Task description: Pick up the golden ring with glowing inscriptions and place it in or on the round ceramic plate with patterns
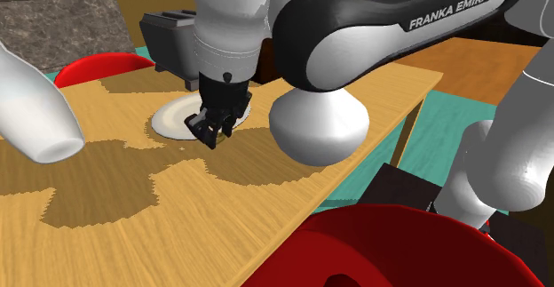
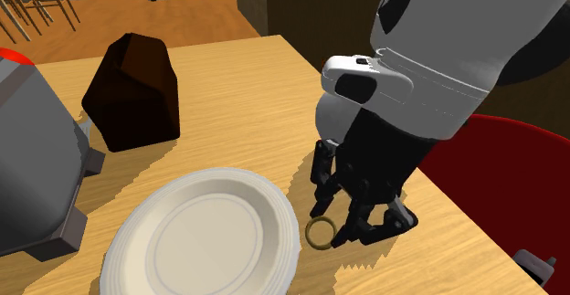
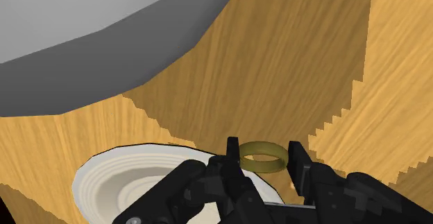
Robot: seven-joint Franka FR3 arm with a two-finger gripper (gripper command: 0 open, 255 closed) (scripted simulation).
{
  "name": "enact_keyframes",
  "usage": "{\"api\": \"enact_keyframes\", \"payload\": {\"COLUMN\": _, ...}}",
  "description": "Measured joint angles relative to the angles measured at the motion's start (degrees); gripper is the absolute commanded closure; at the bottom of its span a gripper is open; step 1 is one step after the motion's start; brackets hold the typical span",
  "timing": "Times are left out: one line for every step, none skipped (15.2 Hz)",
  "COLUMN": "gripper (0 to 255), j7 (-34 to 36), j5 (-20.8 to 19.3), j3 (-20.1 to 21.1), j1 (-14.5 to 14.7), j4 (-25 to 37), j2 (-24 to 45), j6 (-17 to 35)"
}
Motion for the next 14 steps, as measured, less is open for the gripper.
{"api": "enact_keyframes", "payload": {"gripper": 255, "j7": -0.11, "j5": 0.01, "j3": 0.04, "j1": 0.03, "j4": 0.80, "j2": 0.10, "j6": -0.72}}
{"api": "enact_keyframes", "payload": {"gripper": 255, "j7": -0.35, "j5": 0.13, "j3": 0.00, "j1": 0.00, "j4": 1.32, "j2": 0.04, "j6": -1.26}}
{"api": "enact_keyframes", "payload": {"gripper": 255, "j7": -0.65, "j5": 0.36, "j3": -0.05, "j1": -0.01, "j4": 1.96, "j2": -0.16, "j6": -2.02}}
{"api": "enact_keyframes", "payload": {"gripper": 255, "j7": -0.68, "j5": 0.31, "j3": 0.04, "j1": 0.05, "j4": 2.86, "j2": -0.01, "j6": -2.81}}
{"api": "enact_keyframes", "payload": {"gripper": 255, "j7": -0.90, "j5": 0.48, "j3": 0.00, "j1": 0.04, "j4": 3.27, "j2": -0.17, "j6": -3.32}}
{"api": "enact_keyframes", "payload": {"gripper": 255, "j7": -1.03, "j5": 0.45, "j3": 0.04, "j1": 0.05, "j4": 4.22, "j2": 0.00, "j6": -4.12}}
{"api": "enact_keyframes", "payload": {"gripper": 255, "j7": -1.22, "j5": 0.50, "j3": 0.06, "j1": 0.06, "j4": 5.15, "j2": 0.06, "j6": -4.98}}
{"api": "enact_keyframes", "payload": {"gripper": 255, "j7": -1.40, "j5": 0.44, "j3": 0.08, "j1": 0.06, "j4": 6.16, "j2": 0.27, "j6": -5.81}}
{"api": "enact_keyframes", "payload": {"gripper": 255, "j7": -1.53, "j5": 0.44, "j3": 0.14, "j1": 0.10, "j4": 7.21, "j2": 0.39, "j6": -6.77}}
{"api": "enact_keyframes", "payload": {"gripper": 255, "j7": -1.62, "j5": 0.37, "j3": 0.19, "j1": 0.13, "j4": 8.05, "j2": 0.56, "j6": -7.46}}
{"api": "enact_keyframes", "payload": {"gripper": 255, "j7": -1.74, "j5": 0.34, "j3": 0.22, "j1": 0.14, "j4": 8.81, "j2": 0.69, "j6": -8.11}}
{"api": "enact_keyframes", "payload": {"gripper": 255, "j7": -2.39, "j5": 0.32, "j3": -0.07, "j1": -0.13, "j4": 9.47, "j2": 1.01, "j6": -8.35}}
{"api": "enact_keyframes", "payload": {"gripper": 255, "j7": -3.18, "j5": 0.05, "j3": -0.44, "j1": -0.50, "j4": 10.44, "j2": 1.82, "j6": -8.46}}
{"api": "enact_keyframes", "payload": {"gripper": 255, "j7": -3.96, "j5": -0.38, "j3": -0.82, "j1": -0.89, "j4": 11.64, "j2": 2.94, "j6": -8.55}}
